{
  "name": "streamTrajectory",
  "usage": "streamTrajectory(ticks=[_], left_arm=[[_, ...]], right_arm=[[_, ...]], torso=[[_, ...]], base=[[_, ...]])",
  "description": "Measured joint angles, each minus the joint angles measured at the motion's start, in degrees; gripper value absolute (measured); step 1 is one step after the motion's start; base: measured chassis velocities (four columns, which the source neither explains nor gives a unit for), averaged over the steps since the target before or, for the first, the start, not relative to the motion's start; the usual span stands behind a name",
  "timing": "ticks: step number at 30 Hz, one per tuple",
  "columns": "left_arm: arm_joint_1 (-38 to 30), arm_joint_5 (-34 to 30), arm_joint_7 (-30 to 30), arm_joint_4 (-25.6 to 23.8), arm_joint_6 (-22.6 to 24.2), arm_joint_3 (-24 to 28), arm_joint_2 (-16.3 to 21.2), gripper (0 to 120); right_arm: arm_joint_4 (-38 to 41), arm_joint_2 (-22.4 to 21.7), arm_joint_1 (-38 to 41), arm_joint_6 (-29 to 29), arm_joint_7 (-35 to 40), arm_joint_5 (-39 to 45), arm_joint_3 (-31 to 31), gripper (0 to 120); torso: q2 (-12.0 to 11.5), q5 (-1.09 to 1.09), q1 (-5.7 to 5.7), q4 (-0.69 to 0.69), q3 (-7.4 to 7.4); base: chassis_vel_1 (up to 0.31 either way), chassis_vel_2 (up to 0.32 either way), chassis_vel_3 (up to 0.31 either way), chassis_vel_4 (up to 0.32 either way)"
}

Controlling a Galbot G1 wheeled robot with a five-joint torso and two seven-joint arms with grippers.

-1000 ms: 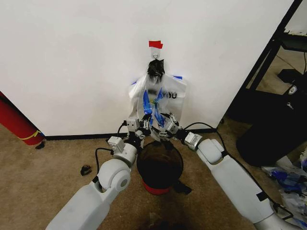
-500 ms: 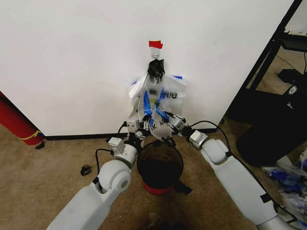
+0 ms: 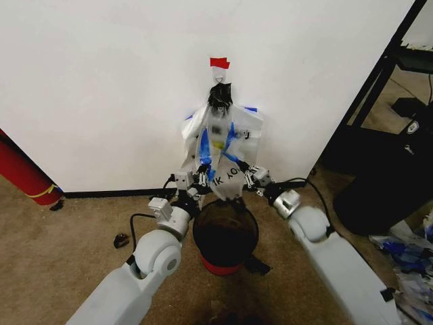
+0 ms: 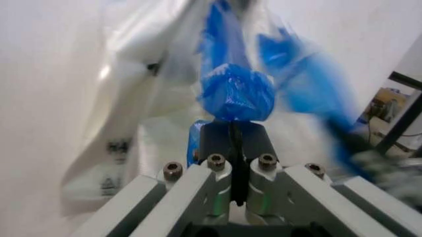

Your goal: Pick up the garbage bag from the wall and place it over the trash bin.

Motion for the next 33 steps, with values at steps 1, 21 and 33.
streamTrajectory(ticks=[1, 21, 33], left_arm=[[1.1, 1.0, 0.0, -0.3, -0.6, -0.6, 0.0, 0], [16.2, 20.3, -3.9, -5.4, -6.6, -7.6, -2.5, 0], [19.8, 23.9, -6.1, -6.3, -6.6, -9.6, -3.0, 0]], right_arm=[[1.9, 0.4, -2.0, 1.3, 0.1, 2.1, 0.8, 0], [13.7, 1.3, -28.8, 17.9, -8.6, -5.5, 13.2, 0], [12.4, 0.9, -34.1, 25.3, -16.0, -7.4, 18.1, 0]], torso=[[0.0, 0.01, 0.00, 0.00, 0.00], [0.0, 0.01, 0.00, 0.00, 0.00], [0.0, 0.01, 0.00, 0.01, 0.00]], base=[[0.000, 0.000, 0.000, 0.000], [0.000, 0.000, 0.000, 0.000], [0.000, 0.000, 0.000, 0.000]])
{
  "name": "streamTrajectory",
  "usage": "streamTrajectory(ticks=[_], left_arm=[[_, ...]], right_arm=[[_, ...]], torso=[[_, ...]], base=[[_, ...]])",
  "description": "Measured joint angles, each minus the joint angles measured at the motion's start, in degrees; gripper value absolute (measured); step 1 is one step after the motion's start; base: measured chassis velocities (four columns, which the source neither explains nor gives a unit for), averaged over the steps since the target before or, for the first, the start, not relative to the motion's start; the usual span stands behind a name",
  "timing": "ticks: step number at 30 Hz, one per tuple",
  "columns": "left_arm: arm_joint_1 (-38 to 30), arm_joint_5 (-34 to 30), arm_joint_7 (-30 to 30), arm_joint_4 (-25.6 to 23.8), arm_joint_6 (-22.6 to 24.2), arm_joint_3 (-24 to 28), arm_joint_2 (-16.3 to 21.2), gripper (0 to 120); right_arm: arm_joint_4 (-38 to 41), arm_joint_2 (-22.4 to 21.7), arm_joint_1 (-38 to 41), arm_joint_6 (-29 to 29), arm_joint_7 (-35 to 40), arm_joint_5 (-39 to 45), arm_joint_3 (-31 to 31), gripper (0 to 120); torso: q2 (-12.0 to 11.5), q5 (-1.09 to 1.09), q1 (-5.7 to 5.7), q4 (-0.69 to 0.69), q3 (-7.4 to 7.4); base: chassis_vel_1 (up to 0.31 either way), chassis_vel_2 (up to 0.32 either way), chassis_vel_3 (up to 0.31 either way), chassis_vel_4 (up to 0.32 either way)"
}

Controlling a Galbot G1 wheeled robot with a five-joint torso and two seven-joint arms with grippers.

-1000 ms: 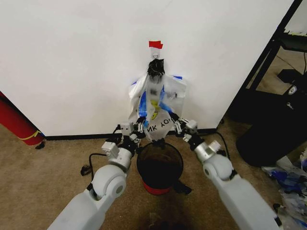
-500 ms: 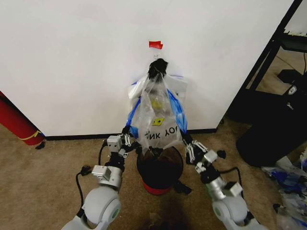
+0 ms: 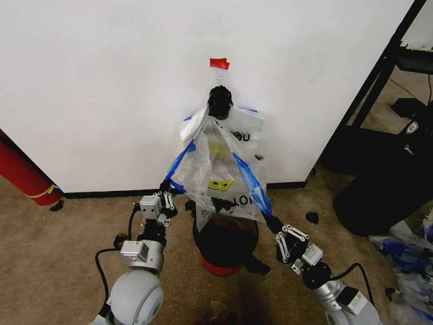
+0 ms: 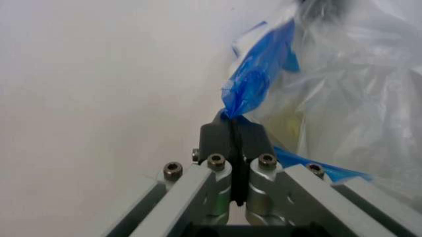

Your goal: Pick up the garbage bag from the wall and place it over the trash bin.

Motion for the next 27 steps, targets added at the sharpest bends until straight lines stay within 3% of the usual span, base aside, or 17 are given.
streamTrajectory(ticks=[6, 16, 27], left_arm=[[1.7, 0.6, -0.7, -0.3, -0.9, -1.1, -0.5, 0], [4.2, 1.2, -0.4, -3.1, -2.2, -1.7, -1.4, 0], [2.0, -1.3, 2.9, 4.3, -7.0, 1.5, -4.4, 0]], right_arm=[[-1.9, 0.0, -1.0, 3.5, -2.4, -0.2, 1.0, 0], [-2.1, 0.7, -0.8, 4.5, -2.0, 1.1, -1.3, 0], [-10.1, 1.3, 5.4, 4.4, -5.0, 1.3, -0.5, 0]], torso=[[0.0, 0.00, 0.00, 0.00, 0.00], [0.0, -0.01, 0.00, 0.00, 0.00], [0.0, 0.00, 0.01, 0.00, 0.01]], base=[[0.000, 0.000, 0.000, 0.000], [0.000, 0.000, 0.000, 0.000], [0.000, 0.000, 0.000, 0.000]])
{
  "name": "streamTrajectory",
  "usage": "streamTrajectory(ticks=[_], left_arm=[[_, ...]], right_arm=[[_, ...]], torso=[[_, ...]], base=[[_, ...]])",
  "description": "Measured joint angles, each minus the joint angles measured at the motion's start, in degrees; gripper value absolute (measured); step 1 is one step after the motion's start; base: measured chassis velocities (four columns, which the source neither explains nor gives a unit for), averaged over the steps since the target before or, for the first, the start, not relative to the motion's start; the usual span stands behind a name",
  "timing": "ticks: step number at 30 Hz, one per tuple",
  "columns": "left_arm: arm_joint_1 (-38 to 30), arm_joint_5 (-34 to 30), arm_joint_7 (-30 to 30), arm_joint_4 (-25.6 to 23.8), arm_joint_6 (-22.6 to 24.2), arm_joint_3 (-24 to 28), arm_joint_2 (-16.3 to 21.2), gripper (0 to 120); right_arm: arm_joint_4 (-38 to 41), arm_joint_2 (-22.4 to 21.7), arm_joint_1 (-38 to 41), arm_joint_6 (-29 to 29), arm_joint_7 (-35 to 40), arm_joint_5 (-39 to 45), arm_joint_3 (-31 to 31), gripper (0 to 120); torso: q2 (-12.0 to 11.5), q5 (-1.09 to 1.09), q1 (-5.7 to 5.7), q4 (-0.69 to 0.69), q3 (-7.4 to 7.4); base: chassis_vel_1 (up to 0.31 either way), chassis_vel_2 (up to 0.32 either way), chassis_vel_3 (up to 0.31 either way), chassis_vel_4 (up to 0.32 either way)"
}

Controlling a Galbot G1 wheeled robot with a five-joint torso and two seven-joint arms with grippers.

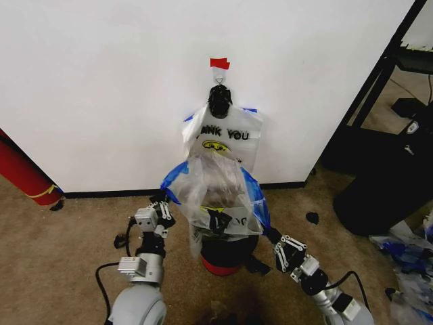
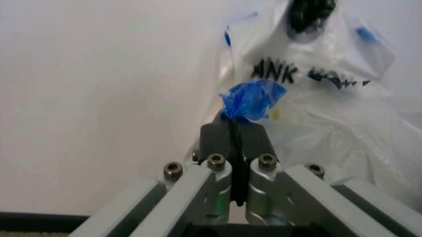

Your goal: Pick up the garbage bag from the wall and place it over the trash bin.

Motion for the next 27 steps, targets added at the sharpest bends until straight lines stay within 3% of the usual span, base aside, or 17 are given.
streamTrajectory(ticks=[8, 12, 19, 22, 27], left_arm=[[-1.7, 0.4, 1.4, 5.6, -1.6, 1.0, -0.7, 0], [-1.0, 2.5, 1.1, 6.5, -1.5, 1.2, 0.1, 0], [2.8, 7.1, 0.4, 5.3, -0.6, 1.1, 5.6, 0], [5.9, 9.9, 0.2, 3.4, 0.0, 0.8, 9.4, 0], [9.1, 14.7, 0.5, 1.2, 0.7, 0.6, 12.5, 0]], right_arm=[[-4.8, 0.4, 2.1, -0.1, -9.8, 2.5, 0.4, 0], [-7.1, 0.2, 2.4, -0.1, -10.8, 2.5, -0.9, 0], [-8.5, -3.5, 1.1, -0.2, -6.3, 3.4, -3.8, 0], [-8.2, -7.6, -0.3, -0.2, -6.0, 4.6, -4.1, 0], [-6.8, -12.2, -2.2, -0.2, -7.2, 7.8, -4.0, 0]], torso=[[0.0, 0.00, 0.00, 0.00, 0.00], [0.0, 0.00, 0.00, 0.00, 0.00], [0.0, 0.00, 0.00, 0.00, 0.00], [0.0, 0.00, 0.00, 0.00, -0.01], [0.0, -0.01, 0.00, -0.01, -0.01]], base=[[0.000, 0.000, 0.000, 0.000], [0.000, 0.000, 0.000, 0.000], [0.000, 0.000, 0.000, 0.000], [0.000, 0.000, 0.000, 0.000], [0.000, 0.000, 0.000, 0.000]])
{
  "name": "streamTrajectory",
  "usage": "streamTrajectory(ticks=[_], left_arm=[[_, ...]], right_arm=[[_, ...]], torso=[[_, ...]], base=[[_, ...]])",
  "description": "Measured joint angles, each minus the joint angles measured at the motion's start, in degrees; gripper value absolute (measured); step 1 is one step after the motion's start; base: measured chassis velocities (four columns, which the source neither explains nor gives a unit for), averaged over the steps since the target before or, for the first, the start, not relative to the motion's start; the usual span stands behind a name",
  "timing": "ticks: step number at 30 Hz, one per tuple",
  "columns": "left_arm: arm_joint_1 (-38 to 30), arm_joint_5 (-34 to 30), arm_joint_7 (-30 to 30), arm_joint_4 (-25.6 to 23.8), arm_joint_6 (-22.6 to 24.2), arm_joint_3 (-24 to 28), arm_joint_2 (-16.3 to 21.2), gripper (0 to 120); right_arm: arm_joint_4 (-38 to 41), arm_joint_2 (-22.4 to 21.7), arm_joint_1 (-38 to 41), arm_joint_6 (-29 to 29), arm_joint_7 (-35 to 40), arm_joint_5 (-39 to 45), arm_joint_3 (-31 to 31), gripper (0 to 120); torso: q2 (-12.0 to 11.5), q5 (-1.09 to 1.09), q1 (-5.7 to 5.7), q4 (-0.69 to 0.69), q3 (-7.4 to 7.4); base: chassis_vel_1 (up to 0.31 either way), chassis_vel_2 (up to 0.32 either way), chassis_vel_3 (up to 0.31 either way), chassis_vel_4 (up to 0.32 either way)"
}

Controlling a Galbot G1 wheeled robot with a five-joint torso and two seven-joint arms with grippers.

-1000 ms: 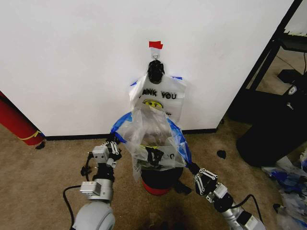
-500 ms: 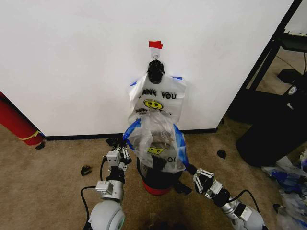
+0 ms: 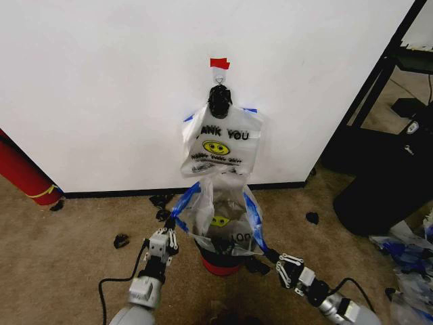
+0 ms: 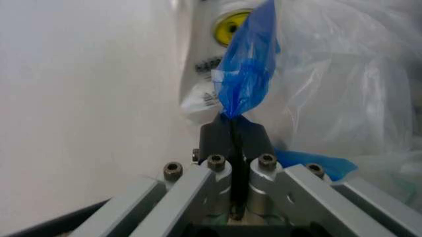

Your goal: Pick up the garbage bag from the wall and place it over the trash bin.

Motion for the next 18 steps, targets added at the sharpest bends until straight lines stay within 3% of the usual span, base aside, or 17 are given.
streamTrajectory(ticks=[7, 18], left_arm=[[4.4, 5.6, 0.5, -0.9, 0.8, -0.1, 2.3, 0], [2.3, 10.5, 0.2, 6.1, 0.1, 0.1, 2.0, 0]], right_arm=[[1.1, -2.1, -2.1, 0.0, -3.3, 1.9, -0.1, 0], [-5.7, 0.9, -0.7, 0.0, -5.1, -0.8, -2.0, 0]], torso=[[0.0, 0.00, 0.00, 0.01, 0.00], [0.0, 0.00, 0.00, 0.00, 0.00]], base=[[0.000, 0.000, 0.000, 0.000], [0.000, 0.000, 0.000, 0.000]])
